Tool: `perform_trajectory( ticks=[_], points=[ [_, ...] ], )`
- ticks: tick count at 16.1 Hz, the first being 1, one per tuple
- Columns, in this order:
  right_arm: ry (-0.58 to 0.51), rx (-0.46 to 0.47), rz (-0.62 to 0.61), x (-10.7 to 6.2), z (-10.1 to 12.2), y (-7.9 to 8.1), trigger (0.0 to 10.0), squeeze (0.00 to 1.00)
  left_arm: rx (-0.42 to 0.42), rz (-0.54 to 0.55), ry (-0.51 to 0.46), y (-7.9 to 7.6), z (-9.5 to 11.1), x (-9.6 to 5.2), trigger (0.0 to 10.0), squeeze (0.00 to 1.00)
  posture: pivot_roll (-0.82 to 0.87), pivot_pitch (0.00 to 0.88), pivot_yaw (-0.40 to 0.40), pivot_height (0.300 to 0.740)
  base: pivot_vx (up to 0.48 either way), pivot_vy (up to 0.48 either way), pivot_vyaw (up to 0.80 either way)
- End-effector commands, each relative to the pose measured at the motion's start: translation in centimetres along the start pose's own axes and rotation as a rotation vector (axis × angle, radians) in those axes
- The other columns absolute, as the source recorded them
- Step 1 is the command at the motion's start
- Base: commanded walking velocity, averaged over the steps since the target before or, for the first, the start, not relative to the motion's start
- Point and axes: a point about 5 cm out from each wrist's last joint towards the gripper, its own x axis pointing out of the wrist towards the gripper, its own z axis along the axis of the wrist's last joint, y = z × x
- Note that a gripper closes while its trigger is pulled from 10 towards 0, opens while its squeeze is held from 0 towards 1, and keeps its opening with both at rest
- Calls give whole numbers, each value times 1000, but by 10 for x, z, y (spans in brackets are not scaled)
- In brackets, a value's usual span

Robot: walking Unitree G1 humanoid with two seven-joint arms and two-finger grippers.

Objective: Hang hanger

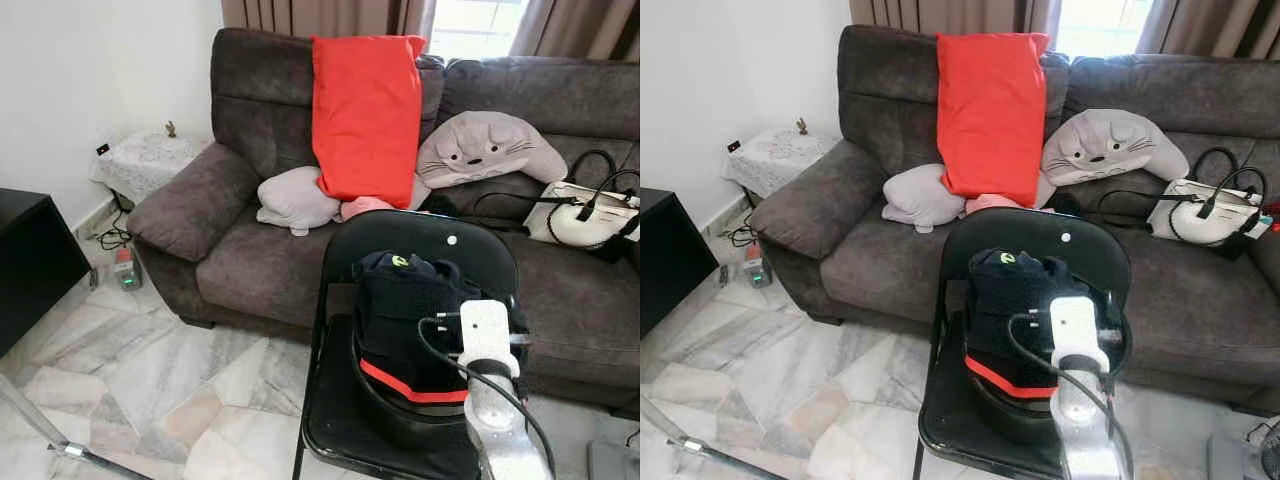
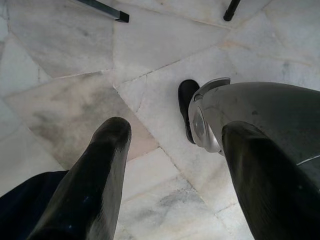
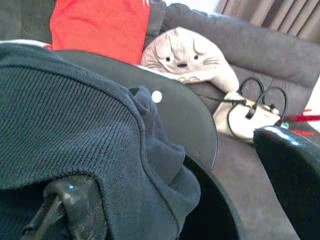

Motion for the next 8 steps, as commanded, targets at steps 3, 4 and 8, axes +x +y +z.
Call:
perform_trajectory(
  ticks=[3,4,8],
  points=[
    [-1,-37,6,4,0,-3,10000,0,2,4,17,2,-3,-1,10000,0,-38,0,21,740,0,0,0],
    [31,-52,0,5,-5,-4,10000,0,1,3,17,2,-3,-1,10000,0,-37,0,21,740,0,0,0],
    [61,-59,10,4,-10,-1,0,0,2,0,18,1,-3,-1,10000,0,-36,0,21,740,0,0,0]
  ],
)
